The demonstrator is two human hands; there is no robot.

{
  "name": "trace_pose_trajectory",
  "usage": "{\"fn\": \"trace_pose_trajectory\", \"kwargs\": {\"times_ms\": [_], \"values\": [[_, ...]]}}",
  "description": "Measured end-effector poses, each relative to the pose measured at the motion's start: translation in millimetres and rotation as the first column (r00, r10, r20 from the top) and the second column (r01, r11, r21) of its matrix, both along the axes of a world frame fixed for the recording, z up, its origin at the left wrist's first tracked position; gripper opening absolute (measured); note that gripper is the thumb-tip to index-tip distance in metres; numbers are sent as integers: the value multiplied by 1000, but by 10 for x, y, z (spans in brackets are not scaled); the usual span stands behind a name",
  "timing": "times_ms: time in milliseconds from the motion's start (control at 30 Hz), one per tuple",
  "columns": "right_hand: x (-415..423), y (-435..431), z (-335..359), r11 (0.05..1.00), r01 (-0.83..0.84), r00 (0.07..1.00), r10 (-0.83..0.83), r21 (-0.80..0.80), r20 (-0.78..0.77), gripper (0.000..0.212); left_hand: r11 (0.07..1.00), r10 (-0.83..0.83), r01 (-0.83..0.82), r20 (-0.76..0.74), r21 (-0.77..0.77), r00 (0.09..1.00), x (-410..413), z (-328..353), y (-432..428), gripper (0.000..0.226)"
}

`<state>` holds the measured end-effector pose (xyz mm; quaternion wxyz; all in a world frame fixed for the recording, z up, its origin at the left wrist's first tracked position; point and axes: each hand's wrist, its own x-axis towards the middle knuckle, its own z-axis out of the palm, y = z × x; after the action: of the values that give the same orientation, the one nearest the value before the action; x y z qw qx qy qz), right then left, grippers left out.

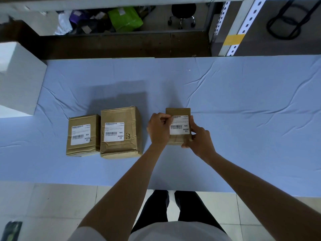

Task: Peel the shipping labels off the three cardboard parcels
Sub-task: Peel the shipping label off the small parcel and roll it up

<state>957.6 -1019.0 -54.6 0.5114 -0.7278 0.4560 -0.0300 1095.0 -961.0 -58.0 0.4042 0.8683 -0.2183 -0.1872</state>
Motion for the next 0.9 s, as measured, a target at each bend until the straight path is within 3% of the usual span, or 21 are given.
{"fn": "trace_pose_trajectory", "kwargs": {"times_ms": [400, 900], "values": [[14, 11, -19, 1000, 12, 1000, -12, -13, 3, 111, 997, 19, -19, -3, 78, 1000, -7, -27, -32, 9], [13, 5, -42, 999, 7, 1000, -8, -33, -14, 114, 999, -36, 36, -122, -5, 992, -7, -54, 53, 10]]}}
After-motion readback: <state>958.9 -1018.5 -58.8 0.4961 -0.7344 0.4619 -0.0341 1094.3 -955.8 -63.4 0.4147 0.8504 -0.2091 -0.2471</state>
